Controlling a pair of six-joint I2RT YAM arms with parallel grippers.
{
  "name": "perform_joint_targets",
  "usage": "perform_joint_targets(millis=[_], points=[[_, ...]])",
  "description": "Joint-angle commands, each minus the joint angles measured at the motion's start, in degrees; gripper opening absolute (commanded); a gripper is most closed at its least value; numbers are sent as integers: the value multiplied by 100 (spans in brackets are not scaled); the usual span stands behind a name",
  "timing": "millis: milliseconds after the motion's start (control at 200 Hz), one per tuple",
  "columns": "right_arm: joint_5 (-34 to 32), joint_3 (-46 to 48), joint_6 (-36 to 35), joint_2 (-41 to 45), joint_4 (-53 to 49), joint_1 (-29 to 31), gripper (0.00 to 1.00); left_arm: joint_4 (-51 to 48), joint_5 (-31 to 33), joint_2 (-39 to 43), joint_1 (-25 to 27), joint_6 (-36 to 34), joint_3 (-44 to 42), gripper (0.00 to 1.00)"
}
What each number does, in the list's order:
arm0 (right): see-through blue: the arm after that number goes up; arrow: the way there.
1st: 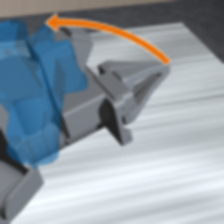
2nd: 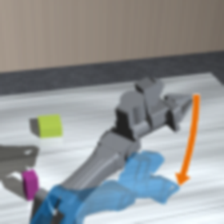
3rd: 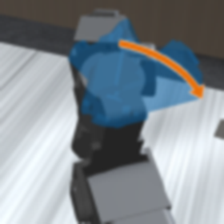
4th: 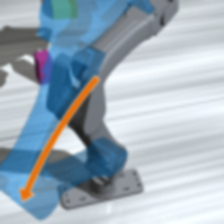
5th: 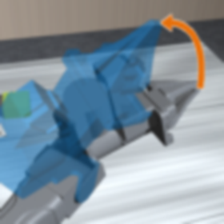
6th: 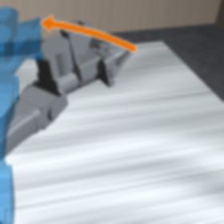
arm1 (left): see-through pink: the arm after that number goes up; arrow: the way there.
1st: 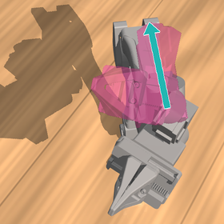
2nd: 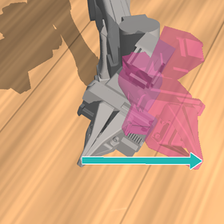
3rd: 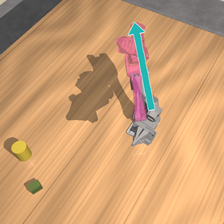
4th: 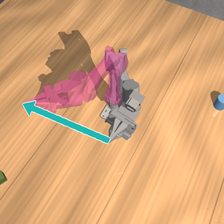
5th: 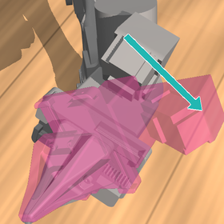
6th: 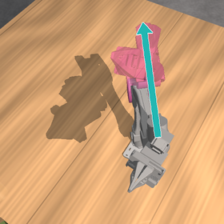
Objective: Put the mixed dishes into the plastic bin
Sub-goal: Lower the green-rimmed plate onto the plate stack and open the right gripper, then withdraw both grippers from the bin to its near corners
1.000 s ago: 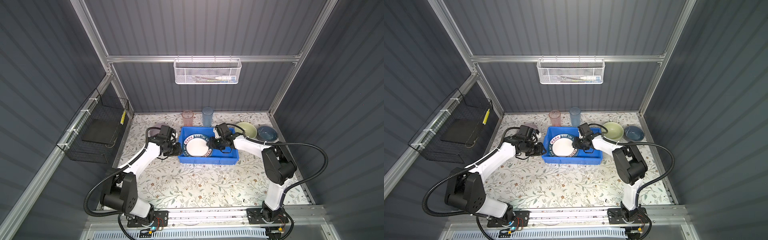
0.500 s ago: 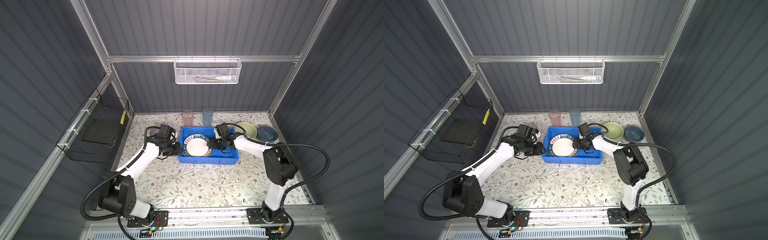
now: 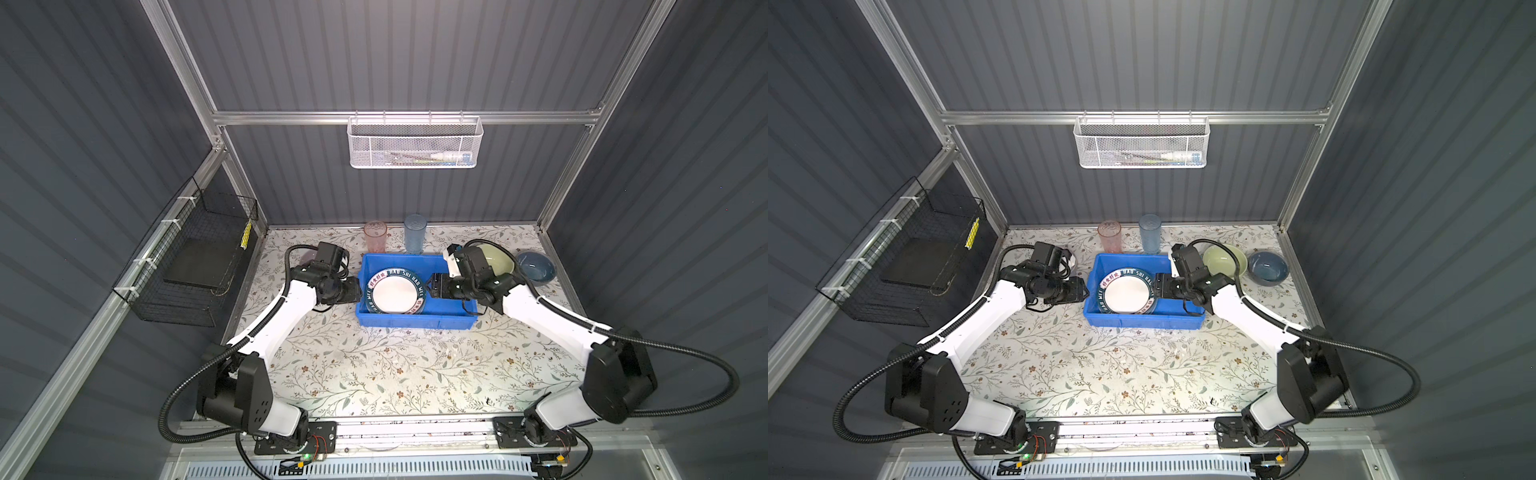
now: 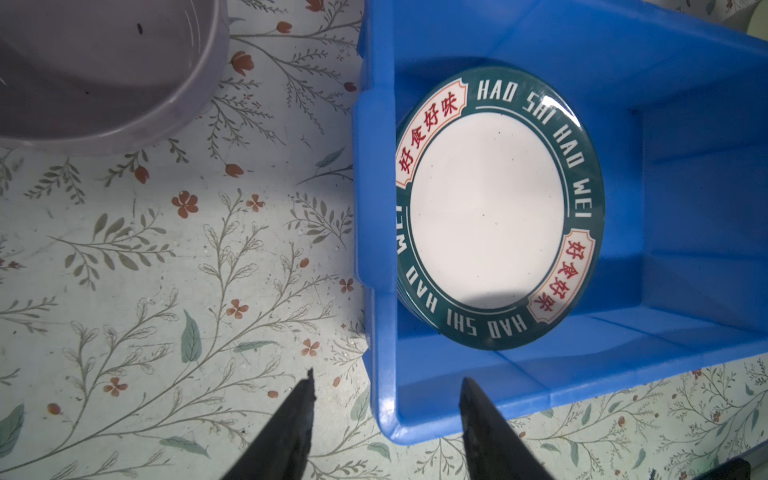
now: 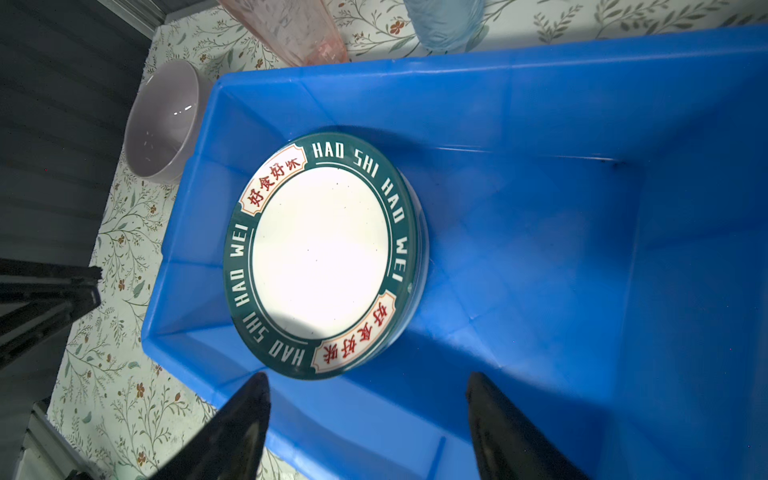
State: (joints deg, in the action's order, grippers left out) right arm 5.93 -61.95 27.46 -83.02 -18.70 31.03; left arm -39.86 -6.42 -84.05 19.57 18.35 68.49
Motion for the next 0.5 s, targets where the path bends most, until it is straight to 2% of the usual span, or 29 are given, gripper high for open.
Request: perform_joint_targets(millis=[0, 290, 490], points=[[-289, 234, -171, 469, -325, -18, 78, -133, 132, -94, -50, -102, 113, 58], [-1282, 677, -29, 1688, -1096, -263, 80, 56, -278, -109, -50, -209, -172, 57], [-1460, 975, 95, 1846, -1275, -549, 75, 98, -625, -256, -50, -336, -327, 56]])
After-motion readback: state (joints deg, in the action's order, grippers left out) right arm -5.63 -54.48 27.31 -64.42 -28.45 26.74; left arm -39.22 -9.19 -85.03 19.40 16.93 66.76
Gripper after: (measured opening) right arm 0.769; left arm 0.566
